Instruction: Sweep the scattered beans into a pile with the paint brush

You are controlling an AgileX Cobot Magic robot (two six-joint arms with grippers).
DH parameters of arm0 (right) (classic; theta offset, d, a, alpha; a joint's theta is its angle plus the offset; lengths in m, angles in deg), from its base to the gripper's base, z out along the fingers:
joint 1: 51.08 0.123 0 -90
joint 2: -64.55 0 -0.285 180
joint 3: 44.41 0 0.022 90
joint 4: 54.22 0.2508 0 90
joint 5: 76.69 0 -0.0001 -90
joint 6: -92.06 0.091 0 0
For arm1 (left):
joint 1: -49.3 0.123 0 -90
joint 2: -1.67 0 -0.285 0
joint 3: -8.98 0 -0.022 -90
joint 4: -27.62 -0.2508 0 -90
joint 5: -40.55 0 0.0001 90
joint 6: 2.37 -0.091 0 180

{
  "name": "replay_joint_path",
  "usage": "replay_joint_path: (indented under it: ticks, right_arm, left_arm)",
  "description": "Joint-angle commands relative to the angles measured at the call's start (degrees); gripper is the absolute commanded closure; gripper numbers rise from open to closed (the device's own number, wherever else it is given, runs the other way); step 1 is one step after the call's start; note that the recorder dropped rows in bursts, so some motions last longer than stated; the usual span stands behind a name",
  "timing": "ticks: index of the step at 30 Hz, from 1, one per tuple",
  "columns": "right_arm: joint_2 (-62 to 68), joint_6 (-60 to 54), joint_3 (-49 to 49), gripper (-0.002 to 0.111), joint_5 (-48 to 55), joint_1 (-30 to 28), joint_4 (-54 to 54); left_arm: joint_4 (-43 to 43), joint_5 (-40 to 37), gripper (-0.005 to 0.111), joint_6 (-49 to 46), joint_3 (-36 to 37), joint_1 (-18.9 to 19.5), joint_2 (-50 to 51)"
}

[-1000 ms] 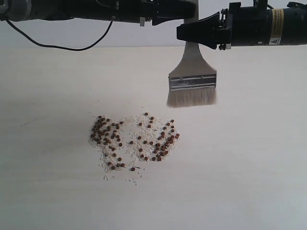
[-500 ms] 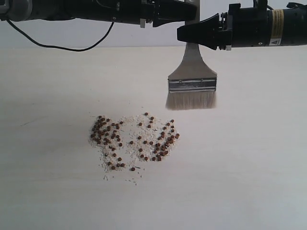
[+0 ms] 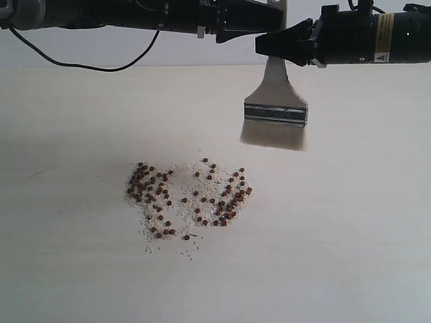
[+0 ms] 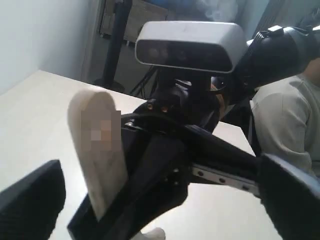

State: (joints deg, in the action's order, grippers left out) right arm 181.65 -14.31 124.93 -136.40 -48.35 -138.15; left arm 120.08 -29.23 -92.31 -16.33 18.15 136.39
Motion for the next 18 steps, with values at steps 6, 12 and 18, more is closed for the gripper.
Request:
replay_joint_path:
  ticks: [6,12,18]
  right_arm:
    - [-2.64,-7.01,0.14,0.108,21.60,-0.07,3.94]
    - [-6.33,-9.04,0.14,0.108,25.77,0.33,10.12]
    - [-13.13,-14.69,0.14,0.108,41.77,8.32,11.84]
  left_arm:
    - [-2.91,-0.18,0.036,3.41,-0.11,3.32,-0.51]
    - [-5.80,-0.18,0.105,10.66,-0.11,8.49,-0.51]
    - [-9.93,-0.18,0.107,12.85,-0.11,12.60,-2.05]
